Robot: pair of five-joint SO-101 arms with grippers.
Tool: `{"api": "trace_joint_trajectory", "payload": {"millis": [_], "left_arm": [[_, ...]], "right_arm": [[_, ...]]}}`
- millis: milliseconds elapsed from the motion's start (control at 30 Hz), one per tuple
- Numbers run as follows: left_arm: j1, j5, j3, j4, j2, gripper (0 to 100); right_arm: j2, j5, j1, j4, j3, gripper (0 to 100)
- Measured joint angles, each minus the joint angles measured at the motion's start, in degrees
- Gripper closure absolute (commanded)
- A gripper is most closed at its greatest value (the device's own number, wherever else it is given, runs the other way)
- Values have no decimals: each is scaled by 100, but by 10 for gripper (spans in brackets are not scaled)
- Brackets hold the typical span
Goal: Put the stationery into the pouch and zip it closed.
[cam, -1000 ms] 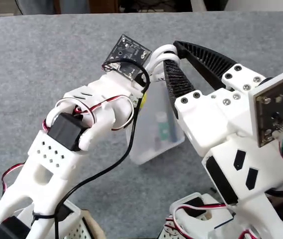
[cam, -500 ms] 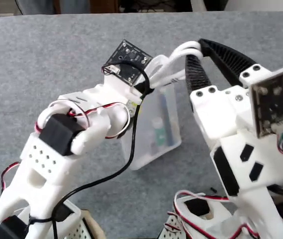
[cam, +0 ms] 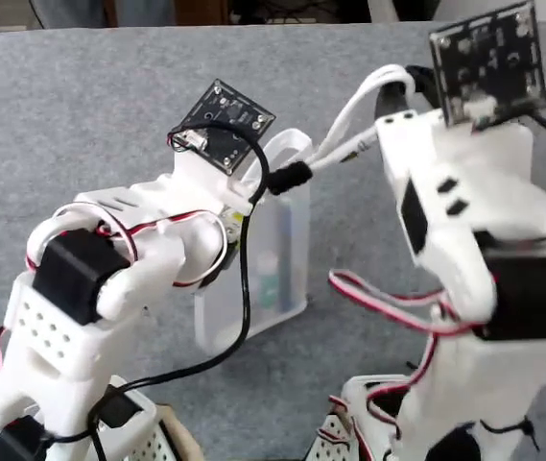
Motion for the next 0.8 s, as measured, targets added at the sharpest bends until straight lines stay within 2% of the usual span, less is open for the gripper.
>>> {"api": "trace_joint_trajectory", "payload": {"millis": [533, 800], "left_arm": [[0, -26, -343, 220, 18, 973], [9, -26, -352, 211, 26, 973]], "right_arm": [[0, 0, 853, -2690, 2549, 986], [281, 0, 1160, -3393, 2963, 986]]}}
